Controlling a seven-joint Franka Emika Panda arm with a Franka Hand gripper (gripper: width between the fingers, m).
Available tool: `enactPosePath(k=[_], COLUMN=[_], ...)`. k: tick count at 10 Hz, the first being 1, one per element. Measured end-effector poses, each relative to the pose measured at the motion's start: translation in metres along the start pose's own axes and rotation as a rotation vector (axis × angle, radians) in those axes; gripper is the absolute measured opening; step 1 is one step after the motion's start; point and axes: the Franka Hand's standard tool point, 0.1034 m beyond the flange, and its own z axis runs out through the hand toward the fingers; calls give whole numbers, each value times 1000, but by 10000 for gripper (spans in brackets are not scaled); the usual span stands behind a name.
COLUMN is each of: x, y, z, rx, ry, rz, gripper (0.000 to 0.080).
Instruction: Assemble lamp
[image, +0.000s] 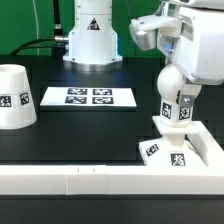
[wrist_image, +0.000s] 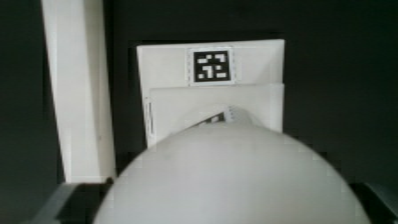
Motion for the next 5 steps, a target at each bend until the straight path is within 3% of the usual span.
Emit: enactPosePath(k=[5], x=[2], y=[3], z=[0], rx=[14], ry=[3], rz=[442], gripper=[573])
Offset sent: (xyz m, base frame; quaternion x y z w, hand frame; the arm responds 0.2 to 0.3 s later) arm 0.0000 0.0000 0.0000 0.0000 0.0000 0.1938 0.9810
